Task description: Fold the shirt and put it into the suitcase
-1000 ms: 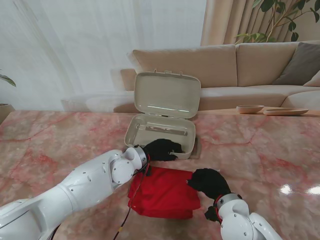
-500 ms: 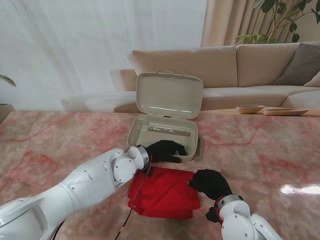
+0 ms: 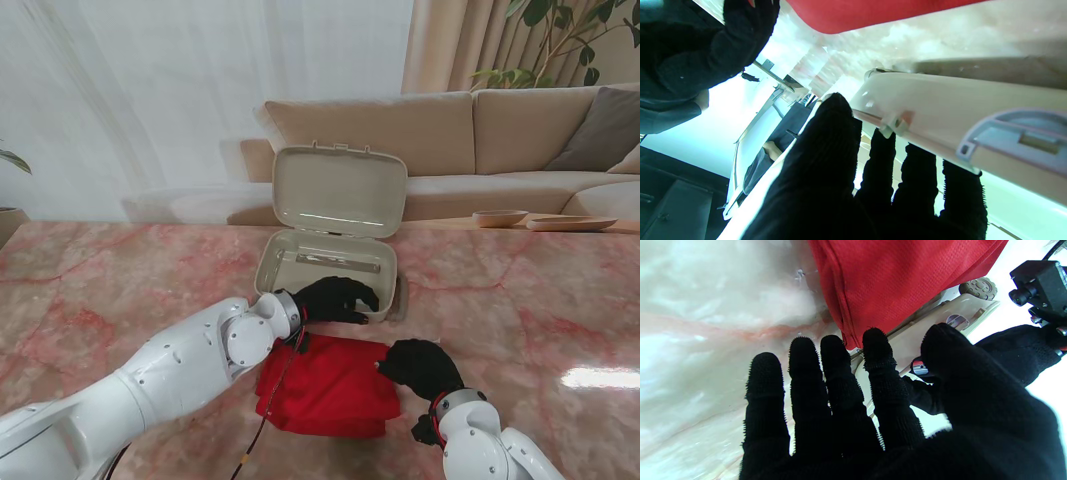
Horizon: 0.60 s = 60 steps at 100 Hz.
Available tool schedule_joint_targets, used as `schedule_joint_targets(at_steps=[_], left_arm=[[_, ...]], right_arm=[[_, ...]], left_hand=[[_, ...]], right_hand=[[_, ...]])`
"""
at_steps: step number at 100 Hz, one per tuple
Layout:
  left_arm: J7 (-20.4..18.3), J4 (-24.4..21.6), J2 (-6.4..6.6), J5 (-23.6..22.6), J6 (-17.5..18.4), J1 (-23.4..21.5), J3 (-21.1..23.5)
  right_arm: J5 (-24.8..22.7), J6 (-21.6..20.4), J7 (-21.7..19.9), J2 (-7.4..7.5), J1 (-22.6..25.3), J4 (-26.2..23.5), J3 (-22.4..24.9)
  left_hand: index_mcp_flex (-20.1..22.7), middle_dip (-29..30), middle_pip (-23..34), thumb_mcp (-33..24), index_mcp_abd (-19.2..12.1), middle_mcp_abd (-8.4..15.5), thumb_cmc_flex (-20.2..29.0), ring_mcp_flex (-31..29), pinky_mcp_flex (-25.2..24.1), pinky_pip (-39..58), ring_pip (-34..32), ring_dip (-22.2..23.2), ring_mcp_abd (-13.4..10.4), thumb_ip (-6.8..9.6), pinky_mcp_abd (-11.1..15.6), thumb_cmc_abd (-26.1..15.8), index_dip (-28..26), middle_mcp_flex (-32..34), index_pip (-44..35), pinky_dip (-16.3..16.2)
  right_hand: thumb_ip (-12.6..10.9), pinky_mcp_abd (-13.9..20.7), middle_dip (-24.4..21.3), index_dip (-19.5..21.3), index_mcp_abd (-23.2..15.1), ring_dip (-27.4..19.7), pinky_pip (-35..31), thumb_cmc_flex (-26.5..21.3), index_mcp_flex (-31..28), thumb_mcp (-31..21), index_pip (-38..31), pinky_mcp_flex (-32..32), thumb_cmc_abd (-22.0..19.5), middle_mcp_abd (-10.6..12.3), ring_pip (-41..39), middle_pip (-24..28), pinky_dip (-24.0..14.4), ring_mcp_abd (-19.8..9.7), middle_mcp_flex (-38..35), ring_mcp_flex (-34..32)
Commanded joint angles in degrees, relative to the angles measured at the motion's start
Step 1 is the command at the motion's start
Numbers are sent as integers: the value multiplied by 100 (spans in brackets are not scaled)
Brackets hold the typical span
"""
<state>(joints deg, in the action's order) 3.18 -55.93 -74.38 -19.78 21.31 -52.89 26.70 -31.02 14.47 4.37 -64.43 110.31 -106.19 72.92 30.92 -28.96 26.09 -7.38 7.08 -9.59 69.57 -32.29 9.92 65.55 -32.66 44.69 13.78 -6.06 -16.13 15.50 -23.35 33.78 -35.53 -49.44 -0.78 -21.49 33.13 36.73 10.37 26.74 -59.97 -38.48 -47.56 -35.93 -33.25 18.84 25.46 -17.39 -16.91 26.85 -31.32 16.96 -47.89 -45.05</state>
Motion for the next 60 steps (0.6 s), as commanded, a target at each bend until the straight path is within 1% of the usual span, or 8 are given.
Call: schedule_joint_targets(at_steps=[1, 18, 29, 37, 44, 60], left_arm=[[-4, -88, 15, -36, -37, -4, 11], [-20, -120, 16, -23, -26, 7, 13], [-7, -274, 63, -57, -86, -38, 91], [-15, -470, 135, -118, -172, -102, 187], [-57, -697, 224, -191, -282, -172, 294], [-250, -1377, 478, -358, -583, -465, 680]], right_arm=[[28, 46, -67, -15, 47, 25, 9], [25, 60, -74, -14, 44, 27, 13], [28, 56, -75, -14, 39, 28, 16], [15, 41, -69, -14, 39, 17, 22], [-1, 21, -53, -16, 45, -8, 28], [-74, -48, -5, -16, 54, -83, 19]], left_hand=[[-197, 66, -22, 154, -188, -47, 94, 131, -105, -101, 196, -76, 141, 188, -96, -195, -99, -213, 123, -51], [-222, 117, -82, 206, -164, -89, 14, 215, -179, -192, 277, -126, 167, 201, -104, -249, -111, -285, 223, -15], [-229, 142, -112, 242, -167, -103, -25, 271, -225, -258, 336, -164, 168, 203, -110, -280, -122, -316, 271, 14], [-219, 172, -148, 293, -173, -116, -22, 295, -243, -325, 392, -213, 185, 203, -116, -300, -149, -335, 312, 49], [-226, 191, -181, 328, -175, -123, -30, 344, -294, -373, 439, -245, 192, 205, -127, -324, -149, -371, 354, 71], [-226, 241, -259, 466, -178, -161, -21, 415, -372, -520, 537, -325, 232, 221, -124, -400, -174, -403, 464, 149]], right_hand=[[108, 12, 17, -3, -55, -89, 53, 130, -51, 86, -19, -59, -86, 40, 8, -9, -58, -60, 32, 115], [96, -22, 9, -3, -64, -84, 59, 135, -74, 105, -11, -65, -82, 35, 16, -32, -64, -35, 2, 107], [91, -39, 8, -2, -64, -77, 59, 142, -96, 104, -7, -59, -68, 33, 15, -48, -72, -25, -23, 89], [90, -41, 12, 1, -70, -69, 55, 156, -114, 92, -8, -47, -58, 30, 7, -55, -80, -23, -43, 65], [92, -41, 16, 3, -76, -66, 49, 156, -115, 79, -9, -36, -46, 33, 4, -55, -85, -29, -52, 56], [101, -14, 26, 4, -74, -55, 27, 166, -116, 39, -11, -11, -23, 43, -16, -55, -98, -46, -47, 29]])
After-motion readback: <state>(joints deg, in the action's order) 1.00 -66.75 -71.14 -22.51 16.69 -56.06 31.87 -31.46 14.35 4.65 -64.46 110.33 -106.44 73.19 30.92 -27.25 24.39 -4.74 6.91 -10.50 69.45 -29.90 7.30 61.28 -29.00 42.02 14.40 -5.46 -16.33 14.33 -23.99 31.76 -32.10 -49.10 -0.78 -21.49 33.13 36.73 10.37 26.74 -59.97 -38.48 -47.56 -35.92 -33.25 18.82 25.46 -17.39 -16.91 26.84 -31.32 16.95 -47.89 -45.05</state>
